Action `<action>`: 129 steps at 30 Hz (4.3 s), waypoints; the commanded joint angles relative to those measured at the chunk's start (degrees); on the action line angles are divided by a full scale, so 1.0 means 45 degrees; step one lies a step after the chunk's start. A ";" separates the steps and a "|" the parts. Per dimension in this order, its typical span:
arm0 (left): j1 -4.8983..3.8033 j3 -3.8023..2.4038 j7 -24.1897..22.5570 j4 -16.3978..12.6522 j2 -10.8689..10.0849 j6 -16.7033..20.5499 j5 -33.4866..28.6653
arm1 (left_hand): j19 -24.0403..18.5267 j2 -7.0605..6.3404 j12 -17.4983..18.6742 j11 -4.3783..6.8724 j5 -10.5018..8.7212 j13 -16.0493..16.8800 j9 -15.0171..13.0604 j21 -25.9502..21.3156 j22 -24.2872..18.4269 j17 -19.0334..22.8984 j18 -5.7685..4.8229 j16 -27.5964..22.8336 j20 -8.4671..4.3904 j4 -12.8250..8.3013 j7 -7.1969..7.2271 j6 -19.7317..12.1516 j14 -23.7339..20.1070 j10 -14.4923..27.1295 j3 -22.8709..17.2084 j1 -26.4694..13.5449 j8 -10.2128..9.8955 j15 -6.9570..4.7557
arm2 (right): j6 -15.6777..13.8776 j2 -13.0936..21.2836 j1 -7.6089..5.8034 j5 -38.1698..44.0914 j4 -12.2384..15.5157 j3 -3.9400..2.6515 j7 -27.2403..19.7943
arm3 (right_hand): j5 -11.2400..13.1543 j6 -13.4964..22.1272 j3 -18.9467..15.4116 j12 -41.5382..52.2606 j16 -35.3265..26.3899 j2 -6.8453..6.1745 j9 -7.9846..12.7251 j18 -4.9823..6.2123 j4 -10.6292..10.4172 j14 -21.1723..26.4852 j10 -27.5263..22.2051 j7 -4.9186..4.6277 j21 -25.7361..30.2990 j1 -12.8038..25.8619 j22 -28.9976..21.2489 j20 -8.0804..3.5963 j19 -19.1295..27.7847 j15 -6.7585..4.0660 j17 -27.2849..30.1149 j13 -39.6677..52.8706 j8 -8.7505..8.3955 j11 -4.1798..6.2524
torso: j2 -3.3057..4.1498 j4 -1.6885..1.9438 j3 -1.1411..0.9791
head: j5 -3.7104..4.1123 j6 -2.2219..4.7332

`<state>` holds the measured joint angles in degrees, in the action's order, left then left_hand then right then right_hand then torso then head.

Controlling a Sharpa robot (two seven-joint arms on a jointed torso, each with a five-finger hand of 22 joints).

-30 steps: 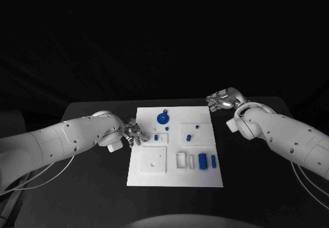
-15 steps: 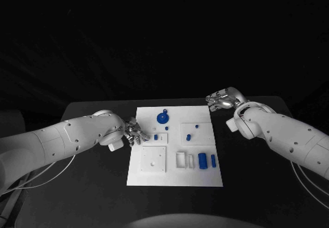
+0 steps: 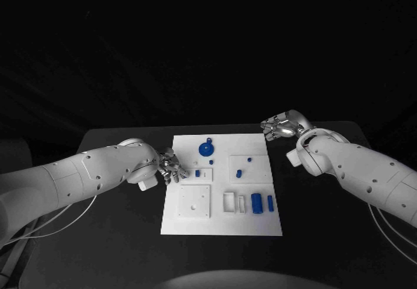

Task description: Assemble the parts on the task board

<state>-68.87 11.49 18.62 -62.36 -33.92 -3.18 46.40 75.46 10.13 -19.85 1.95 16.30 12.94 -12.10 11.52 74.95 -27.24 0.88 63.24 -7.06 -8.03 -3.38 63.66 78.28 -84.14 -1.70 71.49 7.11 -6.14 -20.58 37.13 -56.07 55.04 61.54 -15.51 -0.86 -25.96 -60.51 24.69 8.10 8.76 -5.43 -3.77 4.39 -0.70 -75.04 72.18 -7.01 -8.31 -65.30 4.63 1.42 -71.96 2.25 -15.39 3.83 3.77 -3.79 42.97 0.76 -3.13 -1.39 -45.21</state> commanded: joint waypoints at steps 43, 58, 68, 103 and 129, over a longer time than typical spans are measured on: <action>-0.0174 -0.0043 0.0402 -0.0906 -0.0682 0.0428 -0.0156 | -0.0241 -0.1136 -0.1232 0.0162 -0.0797 -0.0225 -0.2845 0.1537 0.0233 -0.0198 0.0125 0.0113 -0.0149 -0.1189 0.0245 0.0992 0.0638 -0.0590 -0.5143 -0.0881 -0.0731 -0.0114 | 0.0264 0.0053 0.0080 0.0020 -0.0068 -0.0006 0.0045 | -0.0092 0.0052 0.0002 -0.0026 -0.0081 0.0036 0.0004 0.0021 -0.0018 -0.0014 -0.0027 -0.0070 -0.0021 0.0141 -0.0017 0.0008 0.0081 0.0021 0.0023 -0.0018 -0.0040 -0.0033 | -0.0003 0.0000 -0.0015 | -0.0096 0.0070; -0.0806 -0.0083 0.0276 -0.0460 -0.0467 -0.1817 -0.1183 | -0.0349 -0.1170 -0.1262 0.0136 -0.0647 -0.0217 -0.3112 0.1620 0.0242 -0.0220 0.0113 0.0176 -0.0143 -0.1312 0.0257 0.1040 0.0554 -0.0590 -0.5137 -0.0938 -0.0731 -0.0106 | 0.0303 -0.0004 0.0094 0.0033 0.0109 -0.0006 -0.0004 | -0.0040 0.0050 -0.0009 -0.0030 -0.0083 -0.0034 0.0004 0.0030 0.0246 -0.0007 -0.0034 -0.0085 -0.0025 -0.0063 -0.0011 -0.0008 0.0086 0.0011 0.0025 -0.0019 -0.0037 -0.0030 | 0.0003 -0.0020 -0.0004 | -0.0130 0.0269; -0.0887 -0.0313 -0.2107 -0.0687 -0.0818 -0.3054 -0.4328 | -0.0383 -0.1186 -0.1240 0.0148 -0.0626 -0.0223 -0.3187 0.1610 0.0221 -0.0205 0.0115 0.0163 -0.0140 -0.1285 0.0275 0.1055 0.0532 -0.0590 -0.5063 -0.0984 -0.0726 -0.0112 | 0.0338 0.0064 0.0251 0.2191 0.1794 -0.0004 -0.0682 | -0.0030 -0.0162 -0.2031 0.0590 0.0850 0.0040 0.0019 -0.0006 0.2925 -0.0874 0.1141 -0.0022 -0.1596 -0.1888 0.1047 -0.0663 -0.0559 -0.0557 -0.0858 0.0267 -0.0036 0.0490 | -0.0014 0.0034 0.0004 | -0.0107 0.0574; -0.0867 -0.0303 -0.3293 -0.1926 -0.1495 -0.2397 -0.6976 | -0.0373 -0.2174 -0.1914 0.0409 0.2462 -0.0251 -0.7023 0.1916 0.0214 -0.0364 -0.0072 0.0567 -0.0319 -0.1470 0.0799 0.1905 0.0570 -0.0607 -0.5605 -0.2741 -0.0685 -0.0289 | 0.0565 0.0031 0.0374 0.7077 0.5409 0.0882 -0.0246 | 0.0046 -0.0308 -0.2778 0.5063 0.6119 0.0276 0.0016 0.0218 0.3746 -0.0076 0.0367 0.0184 -0.6549 -0.1529 0.7346 -0.1291 0.0873 -0.1241 -0.7294 0.6493 -0.0049 0.0957 | 0.0001 0.0012 0.0003 | -0.0185 0.0886; -0.0853 -0.0299 -0.3364 -0.2134 -0.1461 -0.2109 -0.6693 | -0.0287 -0.2530 -0.2489 0.0479 0.2157 -0.0046 -0.9860 0.1920 0.0224 -0.0513 -0.0161 0.0894 -0.0375 -0.0786 0.1021 0.2141 0.0566 -0.0607 -0.5595 -0.2503 -0.0694 -0.0353 | 0.0715 -0.0416 0.0375 0.7091 0.4963 0.0936 0.0074 | 0.1754 -0.0221 -0.3878 0.5154 0.6127 0.0806 0.0012 0.0098 0.3663 -0.0122 0.0349 0.0202 -0.5323 -0.1586 0.7610 -0.1267 0.0301 -0.1219 -0.7330 0.6744 -0.0045 0.0957 | -0.0006 0.0015 0.0028 | -0.0141 0.0881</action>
<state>-72.72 10.16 4.41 -71.76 -40.63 -13.02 15.93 74.03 -1.29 -30.89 2.97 26.13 12.68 -42.02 20.14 74.91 -29.50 0.87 67.01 -8.50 -11.94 -5.12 66.45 80.99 -84.75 -26.85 59.47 3.94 -7.49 -18.04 35.39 -54.42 86.43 84.06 -11.34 -0.73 -18.37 -61.83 7.56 31.02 36.05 -2.25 -3.67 5.64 15.76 -75.52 73.53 -6.10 -32.58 -72.53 38.72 -4.39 -70.23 -3.17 -48.28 34.10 3.64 0.60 42.97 0.82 -3.00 -2.03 -41.29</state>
